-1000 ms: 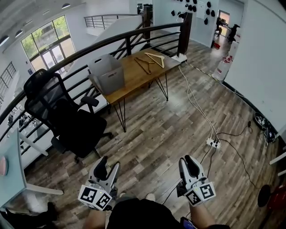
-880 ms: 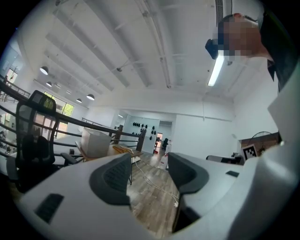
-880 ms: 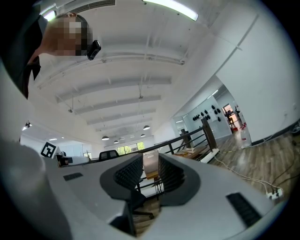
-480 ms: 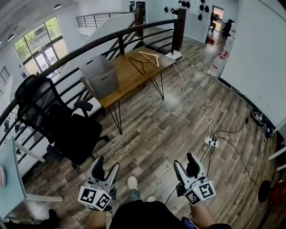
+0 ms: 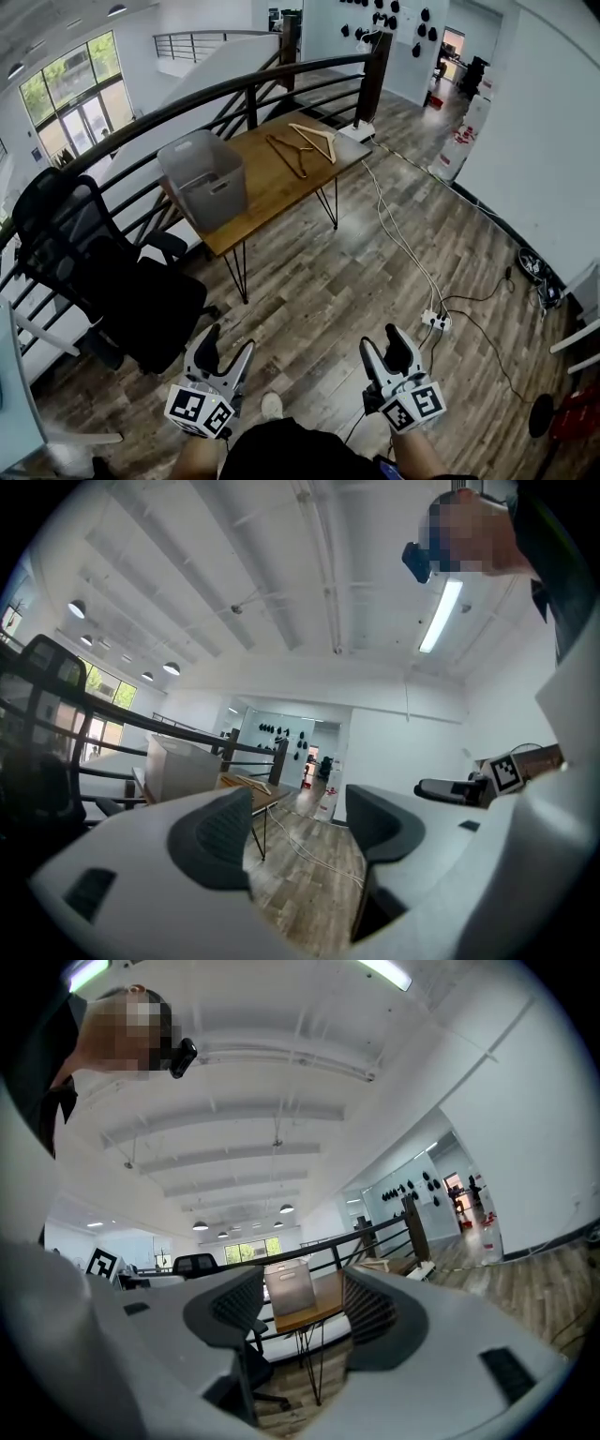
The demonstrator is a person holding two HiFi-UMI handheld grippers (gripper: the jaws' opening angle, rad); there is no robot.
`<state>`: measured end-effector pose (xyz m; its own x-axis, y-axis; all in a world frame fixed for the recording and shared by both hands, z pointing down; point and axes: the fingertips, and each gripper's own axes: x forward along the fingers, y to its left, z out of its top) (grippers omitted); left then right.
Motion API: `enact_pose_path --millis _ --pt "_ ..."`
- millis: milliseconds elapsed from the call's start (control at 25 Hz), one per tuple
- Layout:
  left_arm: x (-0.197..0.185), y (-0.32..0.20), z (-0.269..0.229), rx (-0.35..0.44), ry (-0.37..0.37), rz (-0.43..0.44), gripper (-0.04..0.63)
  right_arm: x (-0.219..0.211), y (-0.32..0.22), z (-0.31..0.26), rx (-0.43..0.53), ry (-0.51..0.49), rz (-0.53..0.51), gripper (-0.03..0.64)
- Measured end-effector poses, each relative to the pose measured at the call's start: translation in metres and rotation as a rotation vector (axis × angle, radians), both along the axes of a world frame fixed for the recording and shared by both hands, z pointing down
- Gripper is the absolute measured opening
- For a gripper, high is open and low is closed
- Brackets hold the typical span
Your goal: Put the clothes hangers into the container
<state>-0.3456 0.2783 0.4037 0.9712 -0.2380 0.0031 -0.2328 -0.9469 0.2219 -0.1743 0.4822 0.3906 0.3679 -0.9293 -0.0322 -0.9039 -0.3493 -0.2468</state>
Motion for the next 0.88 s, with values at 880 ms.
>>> enact_pose_path --millis 880 --pt "0.061 -0.124 0.005 -0.027 0.022 0.007 0.334 0.072 -0.112 0.004 -0.051 0.029 0.025 0.238"
